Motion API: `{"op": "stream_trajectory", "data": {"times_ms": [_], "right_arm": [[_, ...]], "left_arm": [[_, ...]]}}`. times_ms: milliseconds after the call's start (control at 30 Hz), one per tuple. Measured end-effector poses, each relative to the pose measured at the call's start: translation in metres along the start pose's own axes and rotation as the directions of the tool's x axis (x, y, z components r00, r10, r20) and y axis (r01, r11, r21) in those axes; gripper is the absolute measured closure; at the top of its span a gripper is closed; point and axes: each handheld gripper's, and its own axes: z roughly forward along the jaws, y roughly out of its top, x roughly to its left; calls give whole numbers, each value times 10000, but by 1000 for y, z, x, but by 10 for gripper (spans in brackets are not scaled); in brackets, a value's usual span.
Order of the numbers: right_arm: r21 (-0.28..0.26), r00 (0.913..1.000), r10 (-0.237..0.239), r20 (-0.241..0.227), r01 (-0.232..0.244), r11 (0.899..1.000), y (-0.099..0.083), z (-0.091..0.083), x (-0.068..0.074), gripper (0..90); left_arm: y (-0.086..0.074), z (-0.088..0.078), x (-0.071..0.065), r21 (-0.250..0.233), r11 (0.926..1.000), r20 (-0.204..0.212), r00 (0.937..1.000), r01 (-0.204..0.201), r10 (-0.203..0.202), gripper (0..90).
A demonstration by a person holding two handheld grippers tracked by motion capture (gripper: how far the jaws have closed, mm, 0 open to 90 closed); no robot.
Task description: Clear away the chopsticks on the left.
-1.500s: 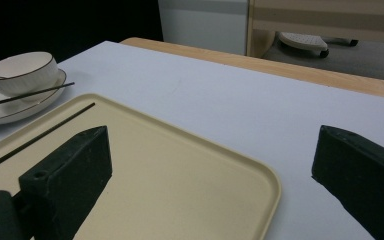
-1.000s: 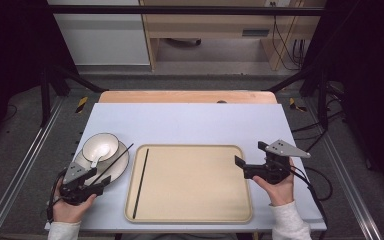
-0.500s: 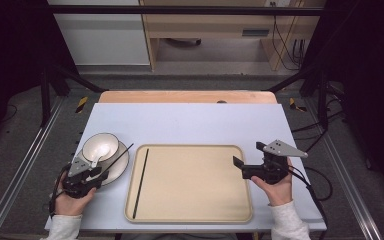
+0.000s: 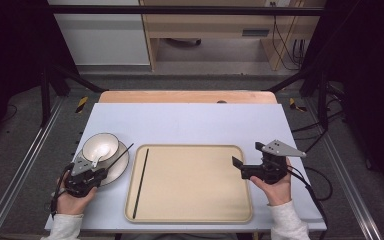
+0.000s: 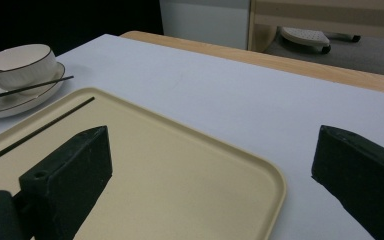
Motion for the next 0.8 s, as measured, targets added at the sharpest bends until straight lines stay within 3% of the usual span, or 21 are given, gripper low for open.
{"op": "stream_trajectory", "data": {"times_ms": [433, 800], "right_arm": [[-4, 10000, -9, -12, 9, 10000, 0, -1, 0, 29], [-58, 10000, -16, 55, 16, 10000, 1, -3, -1, 28]], "left_arm": [[2, -1, -8, 45, 9998, 227, 9996, -169, 167, 854], [7, -9, -20, -415, 9990, 367, 9992, -152, 167, 855]]}}
